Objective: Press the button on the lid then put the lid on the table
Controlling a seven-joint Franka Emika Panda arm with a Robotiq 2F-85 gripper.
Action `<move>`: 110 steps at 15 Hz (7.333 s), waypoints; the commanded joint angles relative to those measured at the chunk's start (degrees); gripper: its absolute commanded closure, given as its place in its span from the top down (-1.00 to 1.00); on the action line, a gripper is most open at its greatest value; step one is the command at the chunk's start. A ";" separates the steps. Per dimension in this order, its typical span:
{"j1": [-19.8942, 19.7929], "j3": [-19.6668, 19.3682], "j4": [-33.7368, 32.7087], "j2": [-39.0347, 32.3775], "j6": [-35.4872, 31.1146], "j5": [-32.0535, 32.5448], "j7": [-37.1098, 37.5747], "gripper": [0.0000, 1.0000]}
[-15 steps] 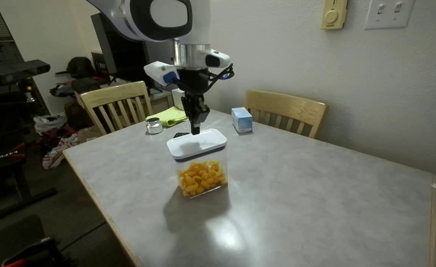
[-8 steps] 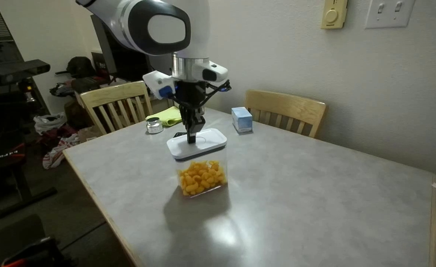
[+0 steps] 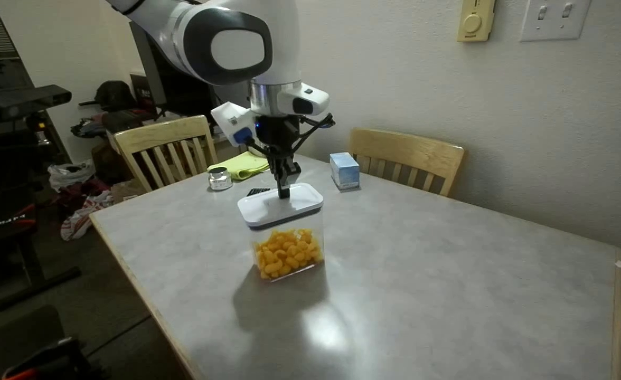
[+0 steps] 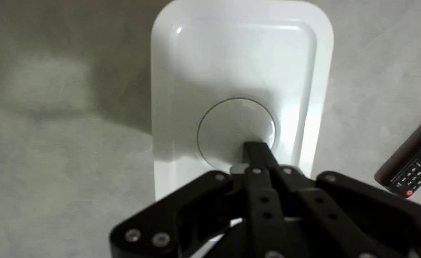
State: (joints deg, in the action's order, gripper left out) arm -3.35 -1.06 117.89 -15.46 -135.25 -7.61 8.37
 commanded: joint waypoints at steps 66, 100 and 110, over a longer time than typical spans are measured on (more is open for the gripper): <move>0.28 -2.70 9.42 9.03 3.34 4.87 3.13 1.00; 0.24 -2.48 7.43 5.54 -1.51 3.74 2.01 -0.31; 0.43 -2.67 6.42 4.85 -1.22 4.79 2.98 1.00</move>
State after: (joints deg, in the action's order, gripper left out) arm -2.90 -3.56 125.71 -9.03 -135.98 -2.63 11.80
